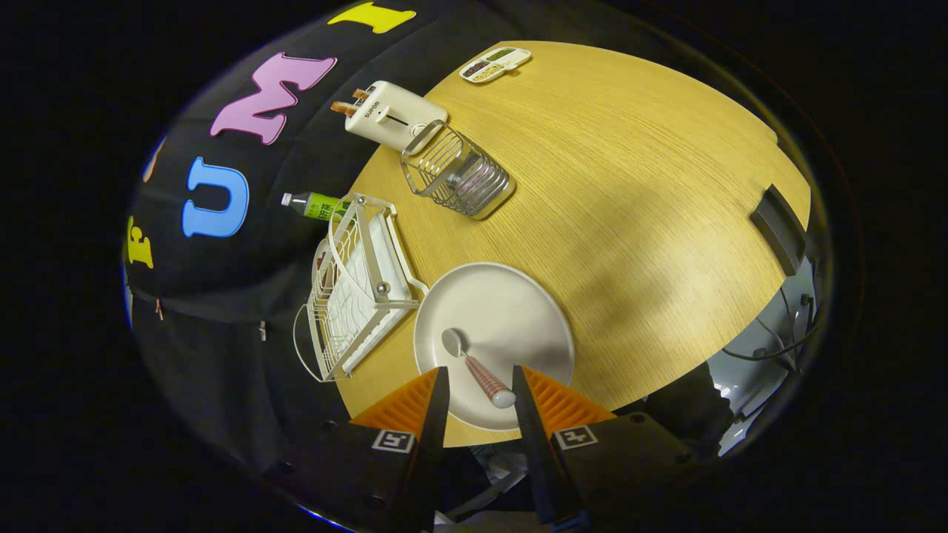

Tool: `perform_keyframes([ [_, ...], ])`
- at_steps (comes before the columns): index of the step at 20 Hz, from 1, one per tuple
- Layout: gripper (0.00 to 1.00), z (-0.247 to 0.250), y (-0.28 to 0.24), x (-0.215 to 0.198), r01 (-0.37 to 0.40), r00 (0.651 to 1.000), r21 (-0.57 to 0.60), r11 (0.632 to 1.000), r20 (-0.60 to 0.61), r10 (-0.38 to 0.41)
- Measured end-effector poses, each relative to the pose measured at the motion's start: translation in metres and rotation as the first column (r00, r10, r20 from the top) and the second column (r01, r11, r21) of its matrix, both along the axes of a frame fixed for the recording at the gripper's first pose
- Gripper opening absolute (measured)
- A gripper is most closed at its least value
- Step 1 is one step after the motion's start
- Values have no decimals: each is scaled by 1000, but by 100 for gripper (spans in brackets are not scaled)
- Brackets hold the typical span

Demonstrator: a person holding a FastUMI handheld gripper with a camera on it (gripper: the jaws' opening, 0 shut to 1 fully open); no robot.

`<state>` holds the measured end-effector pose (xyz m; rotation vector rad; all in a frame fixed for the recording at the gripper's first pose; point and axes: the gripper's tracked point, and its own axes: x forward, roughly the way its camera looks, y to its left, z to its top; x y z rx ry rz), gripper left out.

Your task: Take the plate from the dish rack, then take the spoon from the basket and place it into the plate.

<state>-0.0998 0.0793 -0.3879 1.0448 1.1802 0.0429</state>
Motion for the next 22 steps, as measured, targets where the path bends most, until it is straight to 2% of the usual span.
perform_keyframes([
  [1,63,-2,0,0,-7,1000,-4,1000,-4,7],
  [4,83,-4,-4,-4,-11,1000,-15,1000,-14,11],
  [6,88,-3,-9,-2,-3,1000,-23,1000,-12,3],
  [8,98,1,-15,3,1,1000,-41,999,7,-1],
  [16,98,24,-22,14,15,996,-58,998,90,-10],
  [20,97,47,-14,30,-65,977,-147,987,191,93],
  [22,98,72,-13,47,-71,958,-194,978,262,122],
])
